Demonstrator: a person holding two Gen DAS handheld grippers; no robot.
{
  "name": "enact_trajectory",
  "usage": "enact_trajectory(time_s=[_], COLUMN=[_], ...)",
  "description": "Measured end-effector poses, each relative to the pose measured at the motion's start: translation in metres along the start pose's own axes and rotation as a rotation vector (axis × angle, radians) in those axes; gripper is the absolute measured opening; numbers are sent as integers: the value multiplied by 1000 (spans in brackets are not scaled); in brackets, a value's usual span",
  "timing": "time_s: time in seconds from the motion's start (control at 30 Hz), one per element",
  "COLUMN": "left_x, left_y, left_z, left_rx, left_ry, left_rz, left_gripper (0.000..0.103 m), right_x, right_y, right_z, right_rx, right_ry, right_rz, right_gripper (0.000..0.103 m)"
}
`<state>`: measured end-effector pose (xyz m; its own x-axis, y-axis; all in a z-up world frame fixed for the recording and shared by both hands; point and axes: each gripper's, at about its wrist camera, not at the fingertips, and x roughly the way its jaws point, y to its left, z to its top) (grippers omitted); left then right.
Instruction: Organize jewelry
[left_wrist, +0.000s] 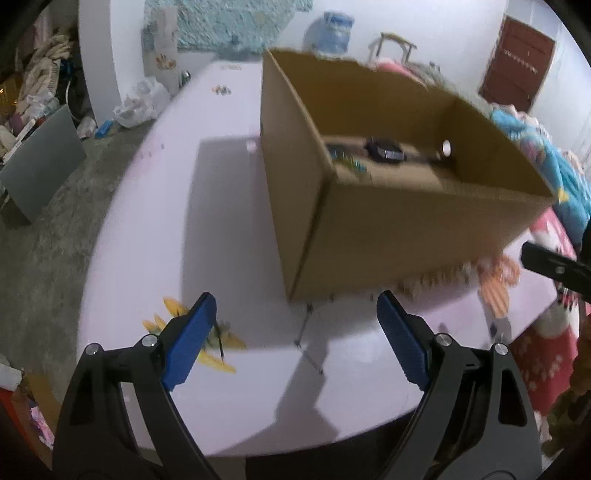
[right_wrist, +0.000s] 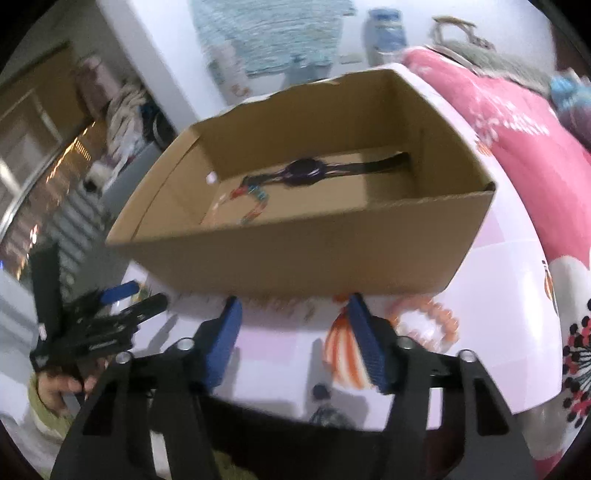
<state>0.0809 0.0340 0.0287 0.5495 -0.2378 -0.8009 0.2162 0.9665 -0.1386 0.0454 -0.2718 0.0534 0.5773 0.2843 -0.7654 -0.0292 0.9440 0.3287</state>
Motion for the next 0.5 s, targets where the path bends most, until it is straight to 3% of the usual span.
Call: enact_trajectory(time_s=[0.03,0.13,0.5], left_x=[0,1,9], left_y=[1,0,2], left_z=[3,10,17], left_rx=[-6,-4,2], left_ry=[-8,-14,-35], left_rz=[2,2,12], left_gripper=[85,85,85], right_x=[1,4,-2], right_y=[-3,-11,-12], right_z=[3,12,11], right_rx=[13,49,43], right_ry=[1,-6,-36], right_rz=[-4,16,1], right_gripper=[41,38,38])
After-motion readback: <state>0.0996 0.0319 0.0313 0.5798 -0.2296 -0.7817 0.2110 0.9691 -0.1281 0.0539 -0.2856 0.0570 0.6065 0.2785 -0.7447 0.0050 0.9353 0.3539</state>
